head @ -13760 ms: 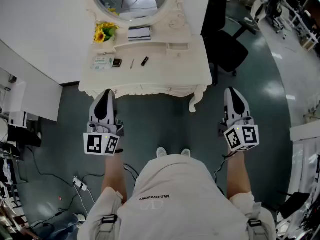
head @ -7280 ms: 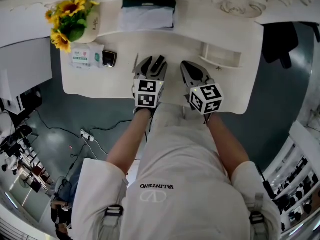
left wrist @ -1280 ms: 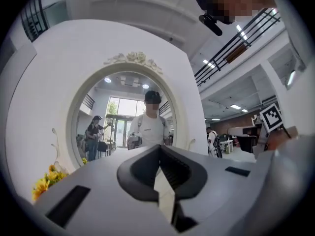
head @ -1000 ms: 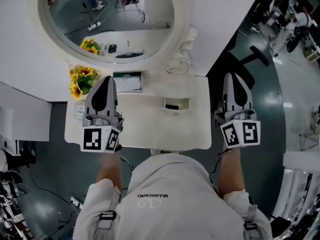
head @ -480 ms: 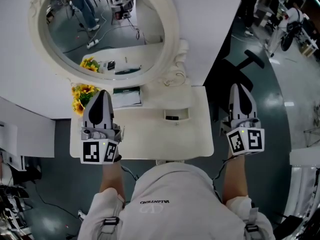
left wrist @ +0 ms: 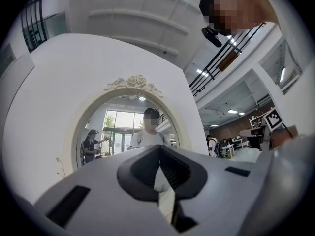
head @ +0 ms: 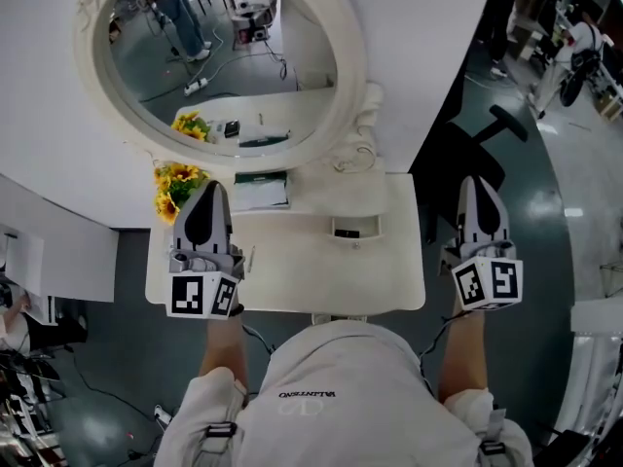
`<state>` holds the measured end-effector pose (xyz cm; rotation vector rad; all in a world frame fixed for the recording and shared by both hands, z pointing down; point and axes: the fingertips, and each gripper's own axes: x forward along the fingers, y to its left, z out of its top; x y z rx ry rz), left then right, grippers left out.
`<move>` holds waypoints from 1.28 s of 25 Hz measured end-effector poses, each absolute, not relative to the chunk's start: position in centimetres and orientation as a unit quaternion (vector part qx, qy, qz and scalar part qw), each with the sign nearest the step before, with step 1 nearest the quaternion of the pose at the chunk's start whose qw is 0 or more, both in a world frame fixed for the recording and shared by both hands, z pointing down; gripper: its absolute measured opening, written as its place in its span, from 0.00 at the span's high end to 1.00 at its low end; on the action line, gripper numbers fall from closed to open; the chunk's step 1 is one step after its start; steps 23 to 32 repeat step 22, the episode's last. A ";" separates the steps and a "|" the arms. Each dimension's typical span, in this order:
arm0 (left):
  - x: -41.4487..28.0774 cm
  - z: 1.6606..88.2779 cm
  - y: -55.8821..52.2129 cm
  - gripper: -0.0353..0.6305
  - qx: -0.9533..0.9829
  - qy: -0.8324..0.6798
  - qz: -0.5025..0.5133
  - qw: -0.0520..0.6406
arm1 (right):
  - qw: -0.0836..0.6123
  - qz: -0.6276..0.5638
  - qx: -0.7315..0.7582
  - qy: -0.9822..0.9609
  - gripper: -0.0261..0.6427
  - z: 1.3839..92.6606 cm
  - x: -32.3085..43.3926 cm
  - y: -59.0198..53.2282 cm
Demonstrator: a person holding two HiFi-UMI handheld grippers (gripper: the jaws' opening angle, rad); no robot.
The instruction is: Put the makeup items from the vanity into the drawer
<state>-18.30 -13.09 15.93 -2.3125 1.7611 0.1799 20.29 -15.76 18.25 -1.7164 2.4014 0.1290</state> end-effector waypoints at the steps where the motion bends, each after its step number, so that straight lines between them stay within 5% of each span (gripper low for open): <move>1: -18.3 16.0 -13.1 0.94 -0.789 0.601 0.061 0.114 | 0.093 0.043 -0.576 0.811 0.94 18.4 20.0 -15.8; 32: -18.2 16.9 -13.3 0.94 -0.796 0.594 0.068 0.093 | 0.098 0.020 -0.563 0.820 0.95 18.9 18.5 -16.4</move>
